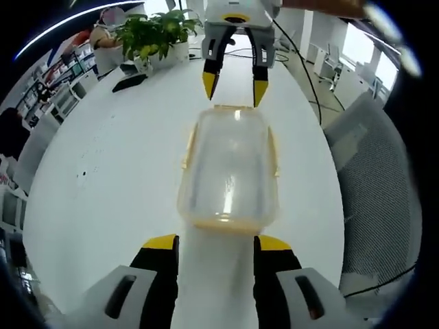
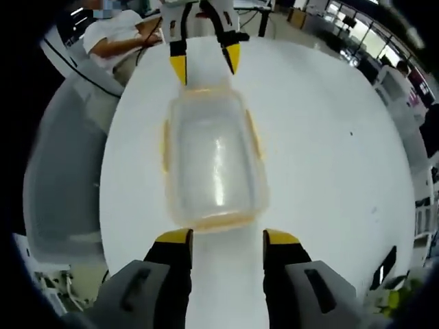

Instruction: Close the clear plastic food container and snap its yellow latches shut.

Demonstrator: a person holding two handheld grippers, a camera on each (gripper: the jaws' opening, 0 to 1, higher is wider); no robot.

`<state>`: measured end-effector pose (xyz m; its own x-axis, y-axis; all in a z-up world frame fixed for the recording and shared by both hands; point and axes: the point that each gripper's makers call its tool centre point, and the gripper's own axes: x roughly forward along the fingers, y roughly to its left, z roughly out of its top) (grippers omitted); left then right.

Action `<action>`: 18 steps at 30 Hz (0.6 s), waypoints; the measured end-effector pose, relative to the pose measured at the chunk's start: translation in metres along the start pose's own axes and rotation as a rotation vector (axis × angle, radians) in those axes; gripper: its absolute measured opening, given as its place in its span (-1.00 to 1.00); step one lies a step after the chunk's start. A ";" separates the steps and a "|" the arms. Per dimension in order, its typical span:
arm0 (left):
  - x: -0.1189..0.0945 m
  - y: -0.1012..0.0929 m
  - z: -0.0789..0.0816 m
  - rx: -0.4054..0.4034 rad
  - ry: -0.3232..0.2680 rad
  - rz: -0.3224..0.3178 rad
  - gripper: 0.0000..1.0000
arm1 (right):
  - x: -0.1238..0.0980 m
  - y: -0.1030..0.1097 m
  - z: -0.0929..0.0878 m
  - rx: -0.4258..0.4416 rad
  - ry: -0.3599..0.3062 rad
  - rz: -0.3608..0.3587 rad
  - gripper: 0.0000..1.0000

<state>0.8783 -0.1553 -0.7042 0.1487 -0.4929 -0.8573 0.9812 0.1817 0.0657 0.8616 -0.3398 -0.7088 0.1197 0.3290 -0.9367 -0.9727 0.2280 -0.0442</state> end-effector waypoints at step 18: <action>-0.005 0.003 -0.006 -0.229 -0.032 0.139 -0.35 | -0.004 -0.002 0.009 0.288 -0.123 -0.121 -0.22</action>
<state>0.8799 -0.1467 -0.7026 0.2880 -0.4759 -0.8310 0.8980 0.4356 0.0617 0.8645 -0.3330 -0.7016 0.2713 0.3880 -0.8808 -0.8558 0.5161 -0.0362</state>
